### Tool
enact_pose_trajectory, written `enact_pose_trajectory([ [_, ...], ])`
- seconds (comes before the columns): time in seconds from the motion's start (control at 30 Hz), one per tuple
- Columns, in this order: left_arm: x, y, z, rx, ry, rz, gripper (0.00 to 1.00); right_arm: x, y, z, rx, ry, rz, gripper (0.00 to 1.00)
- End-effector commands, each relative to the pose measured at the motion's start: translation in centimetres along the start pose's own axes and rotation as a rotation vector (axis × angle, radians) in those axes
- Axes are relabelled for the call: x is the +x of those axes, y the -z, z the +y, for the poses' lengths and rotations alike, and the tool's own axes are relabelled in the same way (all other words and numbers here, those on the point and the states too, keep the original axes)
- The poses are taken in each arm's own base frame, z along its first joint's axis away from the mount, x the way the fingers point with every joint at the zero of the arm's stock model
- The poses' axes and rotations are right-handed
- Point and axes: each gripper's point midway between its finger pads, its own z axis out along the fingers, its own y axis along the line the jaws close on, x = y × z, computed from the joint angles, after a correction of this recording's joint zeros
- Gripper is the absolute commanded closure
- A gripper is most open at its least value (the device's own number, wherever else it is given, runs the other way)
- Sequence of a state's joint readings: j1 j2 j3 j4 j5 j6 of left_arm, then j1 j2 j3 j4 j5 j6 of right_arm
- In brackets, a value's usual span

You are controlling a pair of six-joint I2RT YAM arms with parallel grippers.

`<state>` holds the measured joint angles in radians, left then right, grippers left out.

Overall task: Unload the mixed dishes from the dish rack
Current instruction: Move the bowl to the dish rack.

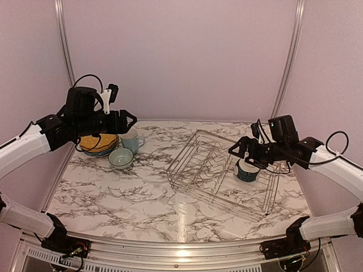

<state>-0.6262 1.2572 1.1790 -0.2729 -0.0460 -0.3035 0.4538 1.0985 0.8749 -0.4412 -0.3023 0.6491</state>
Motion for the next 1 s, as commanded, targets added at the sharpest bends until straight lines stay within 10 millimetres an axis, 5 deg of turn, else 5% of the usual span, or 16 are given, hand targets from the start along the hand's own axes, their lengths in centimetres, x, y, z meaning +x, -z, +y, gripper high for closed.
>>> enact_pose_trajectory([
  [0.0,-2.6,1.5,-2.7,0.161,0.018,-0.125,0.3,-0.4,0.2,-2.1,0.159,0.052,0.015,0.02],
  [0.27,-1.9,1.1,-3.4,0.209,0.053,-0.103,0.29,-2.2,0.1,-7.2,0.433,0.097,0.022,0.01],
  [0.53,0.5,-0.4,-3.5,0.225,0.102,-0.007,0.23,-3.8,-0.4,-10.4,0.448,0.068,0.028,0.05],
  [0.97,8.2,-6.2,-2.9,0.182,0.254,0.304,0.22,-4.7,-0.7,-15.9,0.695,0.089,0.081,0.19],
])
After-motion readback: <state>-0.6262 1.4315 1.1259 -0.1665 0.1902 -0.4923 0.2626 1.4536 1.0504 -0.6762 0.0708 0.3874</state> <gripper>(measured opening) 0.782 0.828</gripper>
